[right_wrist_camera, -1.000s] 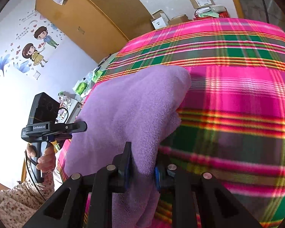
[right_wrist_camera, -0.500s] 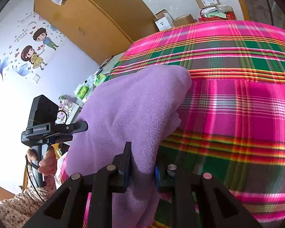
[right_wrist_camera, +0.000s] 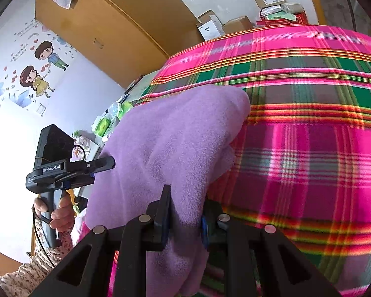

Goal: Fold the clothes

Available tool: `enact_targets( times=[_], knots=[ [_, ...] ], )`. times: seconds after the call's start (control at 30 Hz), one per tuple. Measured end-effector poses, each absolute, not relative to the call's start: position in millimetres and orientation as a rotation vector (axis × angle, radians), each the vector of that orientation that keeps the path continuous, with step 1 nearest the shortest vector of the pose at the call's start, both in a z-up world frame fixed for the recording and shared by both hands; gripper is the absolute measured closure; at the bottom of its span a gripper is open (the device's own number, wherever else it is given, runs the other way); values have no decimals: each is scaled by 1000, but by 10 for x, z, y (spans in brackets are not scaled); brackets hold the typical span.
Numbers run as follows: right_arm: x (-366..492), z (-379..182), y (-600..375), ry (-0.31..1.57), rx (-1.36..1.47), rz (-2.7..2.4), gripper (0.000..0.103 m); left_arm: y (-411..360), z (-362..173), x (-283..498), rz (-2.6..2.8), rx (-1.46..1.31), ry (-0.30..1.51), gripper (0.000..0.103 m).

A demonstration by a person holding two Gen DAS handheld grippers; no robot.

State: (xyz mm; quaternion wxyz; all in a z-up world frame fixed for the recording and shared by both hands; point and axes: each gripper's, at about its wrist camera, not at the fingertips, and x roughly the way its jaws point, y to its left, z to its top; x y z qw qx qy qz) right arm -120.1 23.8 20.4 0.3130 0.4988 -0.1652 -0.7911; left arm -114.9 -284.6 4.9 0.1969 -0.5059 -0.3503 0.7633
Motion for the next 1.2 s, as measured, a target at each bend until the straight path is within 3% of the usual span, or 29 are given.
enact_targets(
  times=[0.53, 0.77, 1.2],
  knots=[
    [-1409, -27, 152, -469, 1343, -2109, 80, -3064, -154, -1402, 2142, -1437, -1008, 70],
    [-1398, -59, 206, -504, 1369, -2107, 73, -3063, -197, -1396, 2139, -1434, -1022, 64],
    [-923, 62, 362, -512, 1346, -2085, 72, -3020, -61, -928, 2223, -1442, -979, 65]
  ],
)
